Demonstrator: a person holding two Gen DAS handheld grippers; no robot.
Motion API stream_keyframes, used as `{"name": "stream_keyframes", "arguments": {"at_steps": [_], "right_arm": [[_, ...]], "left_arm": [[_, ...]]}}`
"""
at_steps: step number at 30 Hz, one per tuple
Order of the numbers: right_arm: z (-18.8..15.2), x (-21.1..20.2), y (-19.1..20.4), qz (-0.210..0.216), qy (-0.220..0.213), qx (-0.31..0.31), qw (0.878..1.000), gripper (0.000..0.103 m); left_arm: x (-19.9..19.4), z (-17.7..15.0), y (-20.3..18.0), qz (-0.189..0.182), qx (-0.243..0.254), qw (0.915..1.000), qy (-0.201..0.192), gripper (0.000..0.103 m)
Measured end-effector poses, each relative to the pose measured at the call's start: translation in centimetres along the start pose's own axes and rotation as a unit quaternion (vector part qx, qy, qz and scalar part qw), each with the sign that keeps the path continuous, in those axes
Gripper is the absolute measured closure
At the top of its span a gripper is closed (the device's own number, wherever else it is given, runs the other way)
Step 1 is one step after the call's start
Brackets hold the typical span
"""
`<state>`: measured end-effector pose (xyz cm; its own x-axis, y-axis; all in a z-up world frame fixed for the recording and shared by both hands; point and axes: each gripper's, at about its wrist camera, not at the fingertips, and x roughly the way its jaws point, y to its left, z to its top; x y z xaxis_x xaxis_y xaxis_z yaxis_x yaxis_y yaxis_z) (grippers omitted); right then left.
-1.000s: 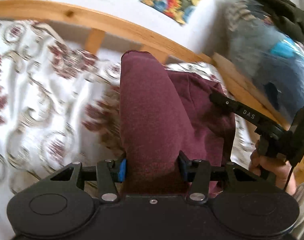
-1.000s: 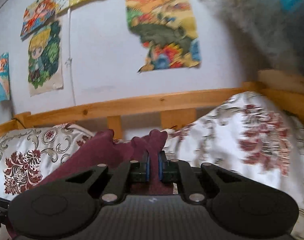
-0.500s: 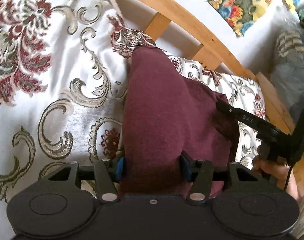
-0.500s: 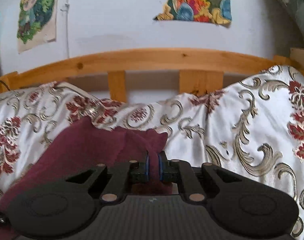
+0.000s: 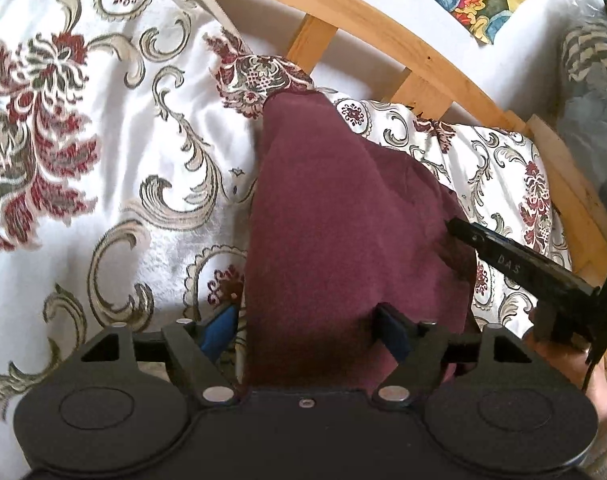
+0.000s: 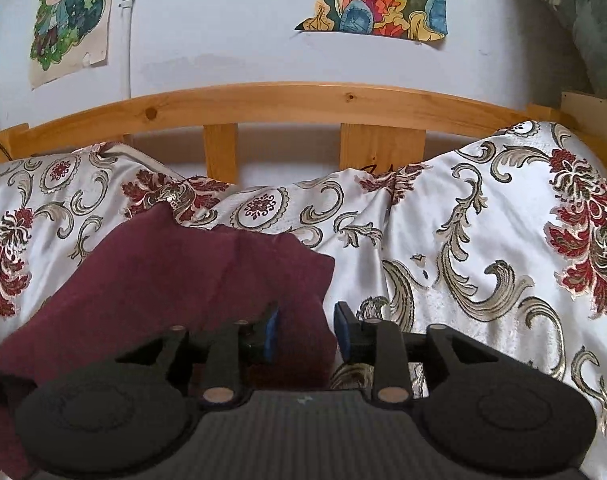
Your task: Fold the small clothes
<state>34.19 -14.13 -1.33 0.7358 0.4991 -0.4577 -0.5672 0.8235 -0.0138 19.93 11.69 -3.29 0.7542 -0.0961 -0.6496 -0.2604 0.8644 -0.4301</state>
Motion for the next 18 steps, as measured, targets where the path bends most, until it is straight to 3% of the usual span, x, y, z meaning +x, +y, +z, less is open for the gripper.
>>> {"name": "stream_keyframes", "arguments": {"at_steps": [1, 10, 18], "right_arm": [[0.0, -0.2, 0.1, -0.006, -0.001, 0.001, 1.0, 0.05], [-0.1, -4.1, 0.4, -0.027, -0.037, 0.02, 0.999, 0.014], [0.3, -9.1, 0.1, -0.01, -0.083, 0.066, 0.994, 0.002]], "left_arm": [[-0.2, 0.1, -0.1, 0.001, 0.001, 1.0, -0.001, 0.022], [-2.7, 1.0, -0.2, 0.02, -0.007, 0.9995, -0.022, 0.004], [-6.3, 1.2, -2.2, 0.05, 0.047, 0.9952, -0.07, 0.001]]}}
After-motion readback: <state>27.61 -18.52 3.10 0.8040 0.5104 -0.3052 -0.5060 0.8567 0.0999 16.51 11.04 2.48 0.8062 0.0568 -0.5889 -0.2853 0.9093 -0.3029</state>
